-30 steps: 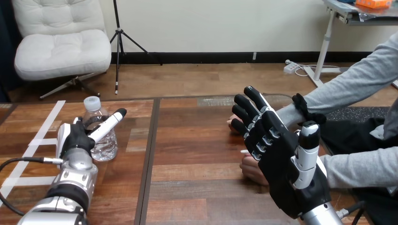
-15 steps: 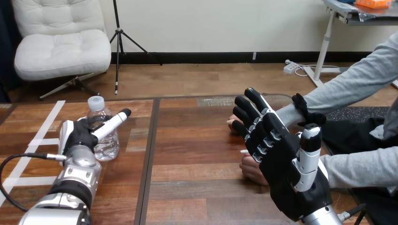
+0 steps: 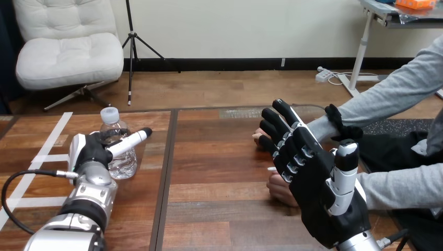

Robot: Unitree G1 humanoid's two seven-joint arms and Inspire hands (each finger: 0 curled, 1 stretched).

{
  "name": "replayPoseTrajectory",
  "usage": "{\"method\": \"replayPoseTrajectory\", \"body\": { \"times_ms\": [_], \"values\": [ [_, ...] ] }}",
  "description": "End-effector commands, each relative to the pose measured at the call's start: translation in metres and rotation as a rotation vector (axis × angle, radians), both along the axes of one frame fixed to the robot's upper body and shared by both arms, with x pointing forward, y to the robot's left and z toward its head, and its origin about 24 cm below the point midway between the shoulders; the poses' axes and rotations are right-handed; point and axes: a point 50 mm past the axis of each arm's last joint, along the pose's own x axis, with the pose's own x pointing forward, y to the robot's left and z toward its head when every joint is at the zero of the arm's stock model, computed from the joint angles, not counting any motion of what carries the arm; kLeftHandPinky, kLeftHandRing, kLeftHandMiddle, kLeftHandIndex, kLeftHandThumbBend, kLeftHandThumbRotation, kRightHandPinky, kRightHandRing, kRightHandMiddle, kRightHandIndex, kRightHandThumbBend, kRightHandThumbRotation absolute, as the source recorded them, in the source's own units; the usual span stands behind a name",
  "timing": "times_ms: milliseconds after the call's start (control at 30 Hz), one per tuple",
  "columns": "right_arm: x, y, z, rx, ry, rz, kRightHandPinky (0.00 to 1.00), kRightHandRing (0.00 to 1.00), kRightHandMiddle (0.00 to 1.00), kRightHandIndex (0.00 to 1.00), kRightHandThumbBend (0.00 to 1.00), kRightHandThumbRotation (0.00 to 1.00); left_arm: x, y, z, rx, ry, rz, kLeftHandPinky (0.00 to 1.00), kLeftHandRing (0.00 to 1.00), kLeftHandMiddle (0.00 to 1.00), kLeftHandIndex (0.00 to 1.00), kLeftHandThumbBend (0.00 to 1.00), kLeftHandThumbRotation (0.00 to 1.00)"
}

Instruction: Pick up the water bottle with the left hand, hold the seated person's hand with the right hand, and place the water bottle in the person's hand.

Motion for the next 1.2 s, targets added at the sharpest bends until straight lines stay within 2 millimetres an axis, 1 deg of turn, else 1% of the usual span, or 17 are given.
{"method": "replayPoseTrajectory", "body": {
  "times_ms": [0,167,367,667,867,933,967,1067,1167],
  "values": [
    [0.0031,0.0041,0.0172,0.013,-0.082,0.015,1.0,0.99,0.97,0.98,0.98,1.0,0.0224,-0.0092,0.0331,0.037,-0.09,-0.023,0.74,0.84,0.87,0.9,1.0,0.38],
    [0.0028,0.0039,0.0169,0.014,-0.08,0.015,1.0,0.99,0.97,0.99,0.98,1.0,0.0226,-0.0097,0.0334,0.063,-0.078,-0.034,0.74,0.83,0.87,0.9,1.0,0.35],
    [0.0028,0.0038,0.0163,0.017,-0.077,0.018,1.0,1.0,0.97,0.99,0.98,1.0,0.0229,-0.0105,0.0336,0.093,-0.06,-0.045,0.73,0.8,0.84,0.84,1.0,0.32],
    [0.0024,0.0037,0.0156,0.017,-0.074,0.019,1.0,1.0,0.97,0.99,0.98,1.0,0.0235,-0.0118,0.0341,0.092,-0.039,-0.04,0.64,0.73,0.78,0.78,1.0,0.31],
    [0.0021,0.004,0.0152,0.02,-0.072,0.018,1.0,0.99,0.97,0.99,0.98,1.0,0.0234,-0.0128,0.0335,0.051,-0.04,-0.023,0.65,0.74,0.79,0.77,0.98,0.23],
    [0.002,0.0041,0.0152,0.019,-0.072,0.018,1.0,0.99,0.97,0.99,0.98,1.0,0.0238,-0.0136,0.0339,0.04,-0.039,-0.018,0.66,0.75,0.81,0.77,0.96,0.17],
    [0.002,0.0042,0.0152,0.019,-0.072,0.018,1.0,0.99,0.97,0.99,0.98,1.0,0.024,-0.0141,0.0341,0.025,-0.042,-0.01,0.66,0.75,0.81,0.77,0.95,0.16],
    [0.0019,0.0042,0.0151,0.019,-0.072,0.018,1.0,0.99,0.97,0.99,0.98,1.0,0.0242,-0.0151,0.0343,-0.007,-0.051,0.011,0.67,0.77,0.82,0.75,0.93,0.09],
    [0.0019,0.0042,0.015,0.019,-0.071,0.018,1.0,0.99,0.97,0.99,0.98,1.0,0.0246,-0.0166,0.0348,-0.027,-0.06,0.033,0.66,0.77,0.81,0.67,0.92,0.05]
  ]
}}
